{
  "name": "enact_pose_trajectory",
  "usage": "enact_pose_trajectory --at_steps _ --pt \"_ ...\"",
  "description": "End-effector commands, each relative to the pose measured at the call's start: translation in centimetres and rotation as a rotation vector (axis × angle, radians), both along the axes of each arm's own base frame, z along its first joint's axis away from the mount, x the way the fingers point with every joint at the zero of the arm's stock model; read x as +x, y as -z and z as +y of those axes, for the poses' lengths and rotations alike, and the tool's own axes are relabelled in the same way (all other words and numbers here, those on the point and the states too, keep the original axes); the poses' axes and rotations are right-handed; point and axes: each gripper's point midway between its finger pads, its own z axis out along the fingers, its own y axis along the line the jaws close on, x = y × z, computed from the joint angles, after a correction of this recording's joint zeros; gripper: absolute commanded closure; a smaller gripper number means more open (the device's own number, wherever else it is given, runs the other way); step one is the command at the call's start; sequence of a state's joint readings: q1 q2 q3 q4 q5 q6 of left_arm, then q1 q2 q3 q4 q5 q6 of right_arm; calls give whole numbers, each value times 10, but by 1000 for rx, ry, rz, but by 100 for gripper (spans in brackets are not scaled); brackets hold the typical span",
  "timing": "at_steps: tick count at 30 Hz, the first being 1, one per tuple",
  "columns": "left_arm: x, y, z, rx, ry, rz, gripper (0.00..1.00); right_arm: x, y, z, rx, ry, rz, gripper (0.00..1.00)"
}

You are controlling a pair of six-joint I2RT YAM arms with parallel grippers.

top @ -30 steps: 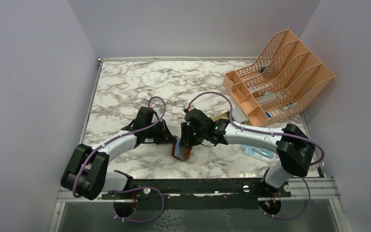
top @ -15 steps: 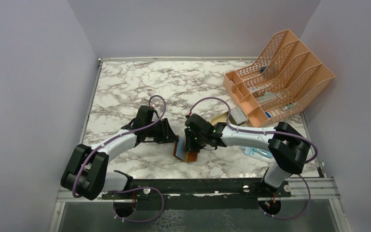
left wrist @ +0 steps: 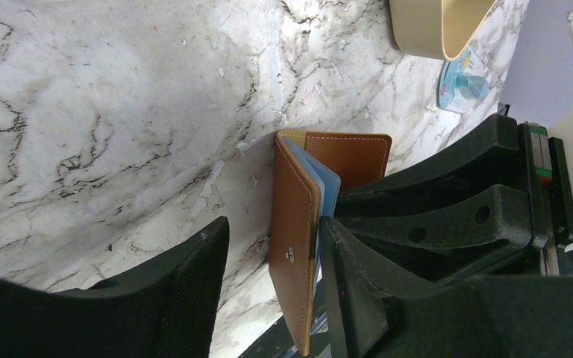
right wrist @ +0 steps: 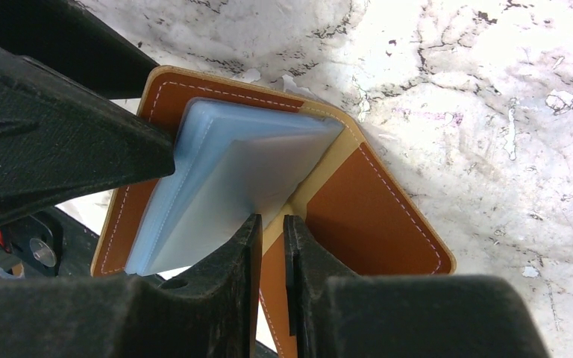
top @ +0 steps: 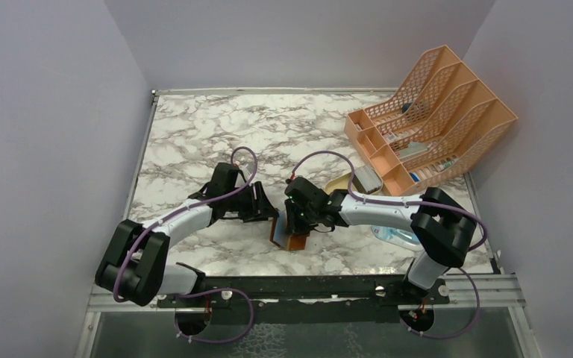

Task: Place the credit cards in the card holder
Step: Open the card holder at the center of the board.

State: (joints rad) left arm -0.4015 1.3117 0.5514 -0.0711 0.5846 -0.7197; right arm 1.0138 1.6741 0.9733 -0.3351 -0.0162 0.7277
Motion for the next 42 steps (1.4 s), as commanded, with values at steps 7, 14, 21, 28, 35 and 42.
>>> enact_pose_trajectory --at_steps 7,14,21,28,35,42 --pt "3 -17 -17 -96 53 -40 44 6 -9 13 39 -18 -35 83" --pt "2 -3 -15 -54 50 -32 51 6 -6 12 34 -20 -34 83" --pt "2 0 -15 -45 53 -30 83 3 3 6 20 -18 -27 83" --pt "0 -17 -20 -106 53 -53 97 -1 15 -3 24 -10 -39 83" --pt "-5 -26 -23 -163 51 -67 100 -7 25 -7 37 -15 -25 83" --pt "-8 -32 -26 -218 40 -64 83 -8 25 -6 46 -19 -26 83"
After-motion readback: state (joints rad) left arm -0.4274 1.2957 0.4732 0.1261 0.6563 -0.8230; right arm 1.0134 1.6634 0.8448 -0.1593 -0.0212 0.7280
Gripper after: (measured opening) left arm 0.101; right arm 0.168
